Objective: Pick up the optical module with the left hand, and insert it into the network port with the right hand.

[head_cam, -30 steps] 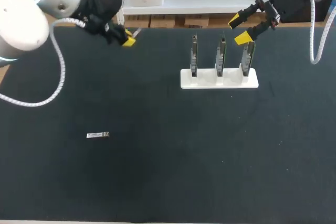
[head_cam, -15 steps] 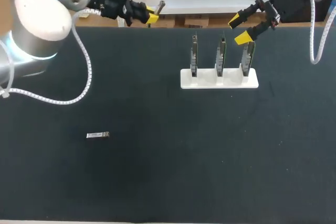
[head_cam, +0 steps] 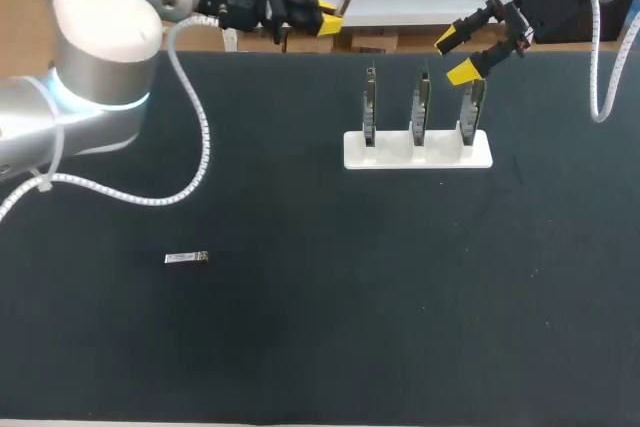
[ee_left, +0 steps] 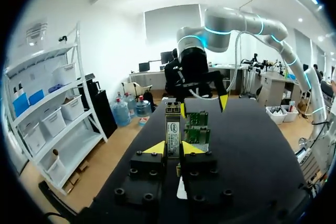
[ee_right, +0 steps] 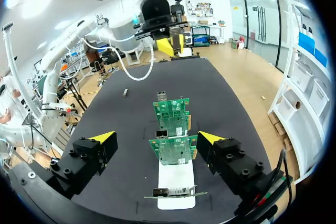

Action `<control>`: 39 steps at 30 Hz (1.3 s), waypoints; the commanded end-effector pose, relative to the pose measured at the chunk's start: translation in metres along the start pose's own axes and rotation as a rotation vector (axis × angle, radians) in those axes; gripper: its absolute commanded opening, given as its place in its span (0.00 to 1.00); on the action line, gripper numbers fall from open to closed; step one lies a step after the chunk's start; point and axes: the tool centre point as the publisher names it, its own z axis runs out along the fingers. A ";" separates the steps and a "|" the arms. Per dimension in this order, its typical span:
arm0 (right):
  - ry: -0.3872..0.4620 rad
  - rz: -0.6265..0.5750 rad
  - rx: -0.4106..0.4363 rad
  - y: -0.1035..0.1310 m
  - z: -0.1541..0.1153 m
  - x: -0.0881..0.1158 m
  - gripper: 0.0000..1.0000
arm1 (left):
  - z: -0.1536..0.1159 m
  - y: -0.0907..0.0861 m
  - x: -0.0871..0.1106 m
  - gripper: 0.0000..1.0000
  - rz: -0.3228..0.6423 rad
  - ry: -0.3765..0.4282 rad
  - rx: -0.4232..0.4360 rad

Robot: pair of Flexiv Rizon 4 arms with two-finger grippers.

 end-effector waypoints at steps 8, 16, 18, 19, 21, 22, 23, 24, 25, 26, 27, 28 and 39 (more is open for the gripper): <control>0.000 0.000 0.006 0.002 0.000 0.000 1.00 | 0.035 -0.014 -0.015 0.00 0.020 -0.050 0.085; 0.000 0.000 0.006 0.002 0.000 0.000 1.00 | 0.058 -0.025 -0.027 0.00 0.024 -0.113 0.141; 0.000 0.000 0.006 0.002 0.000 0.000 1.00 | 0.062 -0.026 -0.029 0.00 0.021 -0.132 0.149; 0.000 0.000 0.006 0.002 0.000 0.000 1.00 | 0.063 -0.026 -0.030 0.00 0.019 -0.143 0.154; 0.000 0.000 0.006 0.002 0.000 0.000 1.00 | 0.067 -0.027 -0.031 0.00 0.022 -0.172 0.177; 0.000 0.000 0.006 0.002 0.000 0.000 1.00 | 0.069 -0.028 -0.031 0.00 0.020 -0.210 0.207; 0.000 0.000 0.006 0.002 0.000 0.000 1.00 | 0.070 -0.030 -0.031 0.00 0.030 -0.220 0.218; 0.000 0.000 0.006 0.002 0.000 0.000 1.00 | 0.072 -0.031 -0.031 0.00 0.032 -0.220 0.219; 0.000 0.000 0.006 0.002 0.000 0.000 1.00 | 0.074 -0.031 -0.031 0.00 0.027 -0.233 0.226; 0.000 0.000 0.006 0.002 0.000 0.000 1.00 | 0.076 -0.031 -0.031 0.00 0.019 -0.252 0.234; 0.000 0.000 0.006 0.002 0.000 0.000 1.00 | 0.077 -0.031 -0.031 0.00 0.018 -0.259 0.234; 0.000 0.000 0.006 0.002 0.000 0.000 1.00 | 0.078 -0.032 -0.032 0.00 0.021 -0.258 0.232; 0.000 0.000 0.006 0.002 0.000 0.000 1.00 | 0.097 -0.048 -0.039 0.00 0.041 -0.255 0.241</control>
